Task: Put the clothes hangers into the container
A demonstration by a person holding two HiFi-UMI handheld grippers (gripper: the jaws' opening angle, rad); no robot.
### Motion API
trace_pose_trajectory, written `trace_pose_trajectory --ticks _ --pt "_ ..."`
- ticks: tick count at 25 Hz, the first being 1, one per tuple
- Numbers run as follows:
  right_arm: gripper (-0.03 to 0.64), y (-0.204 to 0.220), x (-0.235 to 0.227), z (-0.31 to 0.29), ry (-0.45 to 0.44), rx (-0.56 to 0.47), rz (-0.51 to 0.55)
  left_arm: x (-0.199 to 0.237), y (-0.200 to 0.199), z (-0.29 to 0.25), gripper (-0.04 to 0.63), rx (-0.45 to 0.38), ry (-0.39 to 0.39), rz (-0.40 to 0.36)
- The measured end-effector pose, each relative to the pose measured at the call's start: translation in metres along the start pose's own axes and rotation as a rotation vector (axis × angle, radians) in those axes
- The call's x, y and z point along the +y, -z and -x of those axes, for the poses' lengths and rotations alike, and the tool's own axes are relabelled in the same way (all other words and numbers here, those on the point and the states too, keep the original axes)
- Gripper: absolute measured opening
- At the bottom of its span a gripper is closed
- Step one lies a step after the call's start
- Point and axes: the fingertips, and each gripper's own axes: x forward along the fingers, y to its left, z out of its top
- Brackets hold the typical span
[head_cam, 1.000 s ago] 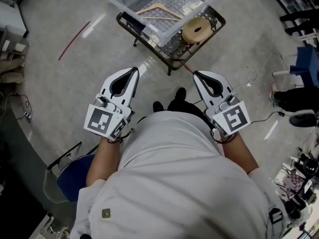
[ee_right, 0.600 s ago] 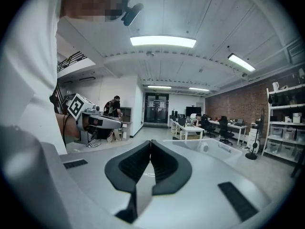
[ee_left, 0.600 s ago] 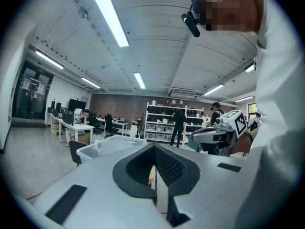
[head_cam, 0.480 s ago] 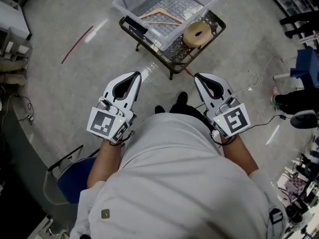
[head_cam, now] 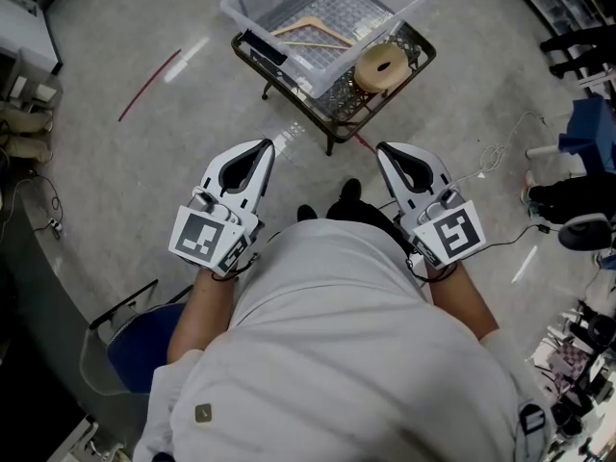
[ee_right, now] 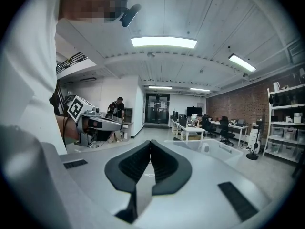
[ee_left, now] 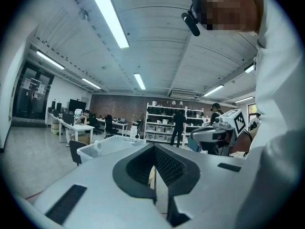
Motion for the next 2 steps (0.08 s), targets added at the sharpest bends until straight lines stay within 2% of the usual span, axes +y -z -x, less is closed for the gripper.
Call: trace_pose_trajectory --ticks 2 --pt "0.02 -0.0002 0.0004 0.0021 0.0 -0.005 0.001 -0.0018 0.0009 0.0006 0.017 -0.001 -0.002 0.002"
